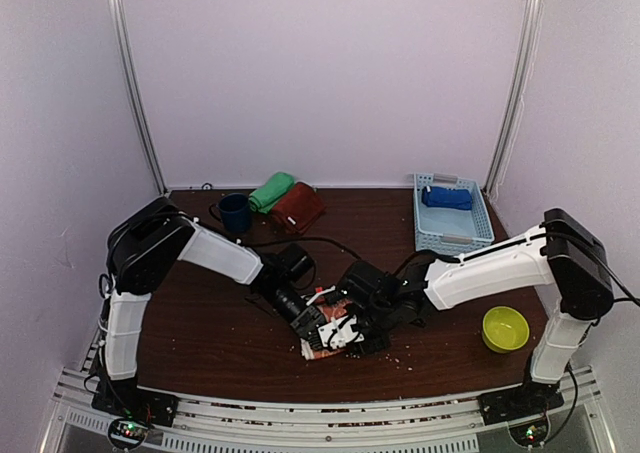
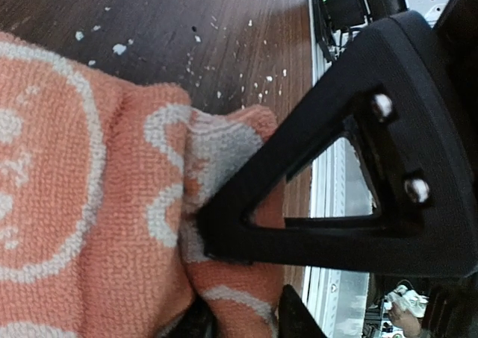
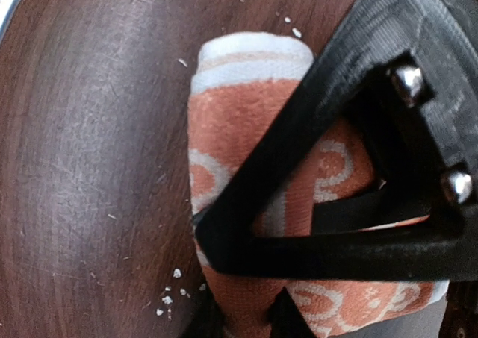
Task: Roll the towels
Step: Roll the towel at the center of the board.
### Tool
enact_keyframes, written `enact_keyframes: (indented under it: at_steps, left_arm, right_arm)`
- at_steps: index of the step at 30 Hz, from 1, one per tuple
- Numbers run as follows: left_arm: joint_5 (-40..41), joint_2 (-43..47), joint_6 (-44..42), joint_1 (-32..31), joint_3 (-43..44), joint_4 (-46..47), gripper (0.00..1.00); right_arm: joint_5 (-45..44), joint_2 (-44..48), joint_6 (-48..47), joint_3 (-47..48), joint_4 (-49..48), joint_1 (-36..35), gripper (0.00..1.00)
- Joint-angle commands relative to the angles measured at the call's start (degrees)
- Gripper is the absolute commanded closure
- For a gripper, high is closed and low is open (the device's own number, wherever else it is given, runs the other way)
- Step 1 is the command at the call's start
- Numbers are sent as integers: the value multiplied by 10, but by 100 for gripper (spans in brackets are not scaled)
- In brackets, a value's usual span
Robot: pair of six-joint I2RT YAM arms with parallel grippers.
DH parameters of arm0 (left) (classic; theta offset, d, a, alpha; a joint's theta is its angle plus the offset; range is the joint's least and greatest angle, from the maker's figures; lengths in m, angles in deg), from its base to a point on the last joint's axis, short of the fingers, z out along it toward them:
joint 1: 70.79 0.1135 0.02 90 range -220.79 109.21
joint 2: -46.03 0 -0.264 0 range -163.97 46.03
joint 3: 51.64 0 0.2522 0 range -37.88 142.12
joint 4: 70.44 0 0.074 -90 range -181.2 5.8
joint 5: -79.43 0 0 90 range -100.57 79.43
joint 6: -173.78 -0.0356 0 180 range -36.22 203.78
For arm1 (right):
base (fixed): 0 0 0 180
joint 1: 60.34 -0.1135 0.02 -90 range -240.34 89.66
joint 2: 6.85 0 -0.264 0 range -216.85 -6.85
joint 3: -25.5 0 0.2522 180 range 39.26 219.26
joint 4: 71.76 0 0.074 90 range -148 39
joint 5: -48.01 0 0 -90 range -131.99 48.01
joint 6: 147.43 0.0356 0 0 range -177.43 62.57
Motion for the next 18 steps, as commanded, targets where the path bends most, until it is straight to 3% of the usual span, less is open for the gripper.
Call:
enact_keyframes:
  at_steps: [1,4,9,14,18]
  left_arm:
    - [139,40,-25,3,-16,-58,67]
    - [242,142,-15,12,-46,-41,60]
    - [377,294,10,38,-123,6,57]
    - [504,447,-3,31,-202,65,56]
    - [583,571,-77,-34,-284,148,52]
  right_arm:
    - [9,-28,4,17,45,-2,87]
    - [41,-26,14,18,71,8,89]
    - [145,-47,42,55,142,46,90]
    - [279,-144,56,183,282,123,91]
    - [335,-261,17,318,450,163,91]
